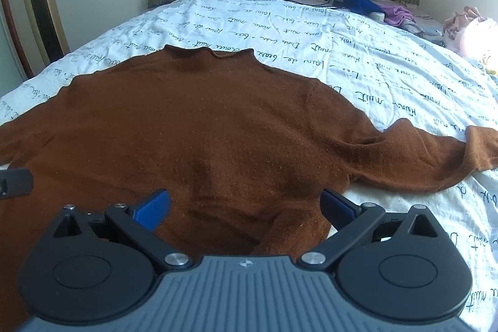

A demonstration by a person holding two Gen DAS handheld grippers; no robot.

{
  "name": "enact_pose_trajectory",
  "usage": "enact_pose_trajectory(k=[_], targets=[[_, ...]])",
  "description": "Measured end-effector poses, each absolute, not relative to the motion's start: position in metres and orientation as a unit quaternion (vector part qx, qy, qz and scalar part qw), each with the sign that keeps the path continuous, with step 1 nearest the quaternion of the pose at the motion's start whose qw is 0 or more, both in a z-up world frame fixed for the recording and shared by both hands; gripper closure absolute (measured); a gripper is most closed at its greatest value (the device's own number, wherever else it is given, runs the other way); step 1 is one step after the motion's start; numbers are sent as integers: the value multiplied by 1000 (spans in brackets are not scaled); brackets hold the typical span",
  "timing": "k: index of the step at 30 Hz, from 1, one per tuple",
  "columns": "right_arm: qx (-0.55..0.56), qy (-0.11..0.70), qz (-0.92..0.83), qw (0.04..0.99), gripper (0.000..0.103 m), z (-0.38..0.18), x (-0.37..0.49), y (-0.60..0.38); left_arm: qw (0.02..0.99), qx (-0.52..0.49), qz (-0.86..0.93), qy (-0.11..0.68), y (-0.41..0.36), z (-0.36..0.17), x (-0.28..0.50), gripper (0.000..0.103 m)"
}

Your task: Fold small clothes

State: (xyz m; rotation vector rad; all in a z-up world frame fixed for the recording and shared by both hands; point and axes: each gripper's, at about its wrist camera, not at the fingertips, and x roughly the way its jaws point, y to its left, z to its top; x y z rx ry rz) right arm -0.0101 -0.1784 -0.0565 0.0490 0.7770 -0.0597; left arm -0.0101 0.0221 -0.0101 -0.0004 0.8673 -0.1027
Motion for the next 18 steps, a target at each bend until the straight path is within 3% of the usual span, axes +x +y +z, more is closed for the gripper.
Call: enact_pose_trajectory(k=[18], targets=[[4,364,-40,931,0,-46,-26,-184,875,-29,-93,474,18,-34,-12,0]])
